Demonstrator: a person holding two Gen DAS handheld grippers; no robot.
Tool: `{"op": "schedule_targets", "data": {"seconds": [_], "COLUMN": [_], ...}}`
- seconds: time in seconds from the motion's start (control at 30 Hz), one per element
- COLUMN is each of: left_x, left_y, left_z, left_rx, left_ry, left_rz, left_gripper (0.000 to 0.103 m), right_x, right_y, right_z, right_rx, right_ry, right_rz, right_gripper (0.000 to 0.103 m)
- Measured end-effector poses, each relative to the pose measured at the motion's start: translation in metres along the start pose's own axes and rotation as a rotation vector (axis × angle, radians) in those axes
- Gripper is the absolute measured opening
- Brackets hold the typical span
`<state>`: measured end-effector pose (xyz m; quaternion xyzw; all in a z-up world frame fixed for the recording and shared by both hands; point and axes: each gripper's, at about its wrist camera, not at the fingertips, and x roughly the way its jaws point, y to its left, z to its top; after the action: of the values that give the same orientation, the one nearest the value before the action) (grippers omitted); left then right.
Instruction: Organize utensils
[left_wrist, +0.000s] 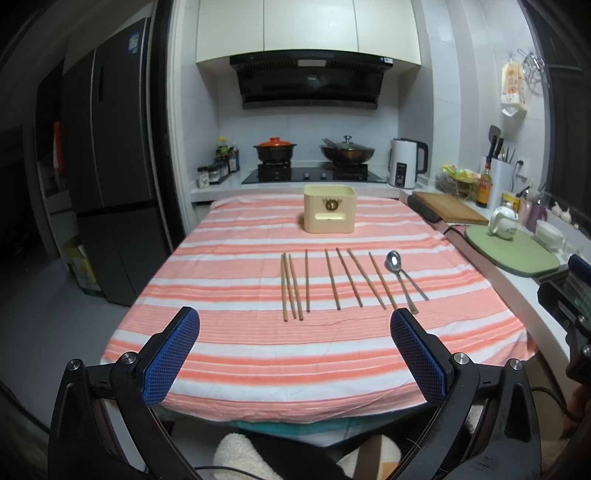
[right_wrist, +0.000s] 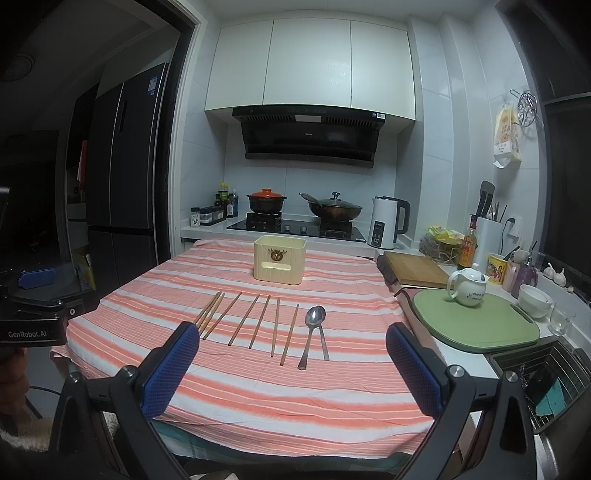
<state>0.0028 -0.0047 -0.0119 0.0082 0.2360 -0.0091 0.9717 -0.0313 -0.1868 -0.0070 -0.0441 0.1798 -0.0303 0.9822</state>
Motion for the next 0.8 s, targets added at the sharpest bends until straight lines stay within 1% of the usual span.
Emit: {"op": "schedule_targets", "data": {"seconds": [0.8], "left_x": [0.0053], "left_y": [-0.0015], "left_z": [-0.0042], "left_rx": [0.008], "left_ry": [0.013], "left_rz": [-0.002], "left_gripper": [0.103], "right_x": [0.0040], "right_y": [0.0010], "right_z": [-0.0036], "right_rx": [0.004], "right_ry": [0.007], "right_rz": [0.003], "right_gripper": [0.103]}}
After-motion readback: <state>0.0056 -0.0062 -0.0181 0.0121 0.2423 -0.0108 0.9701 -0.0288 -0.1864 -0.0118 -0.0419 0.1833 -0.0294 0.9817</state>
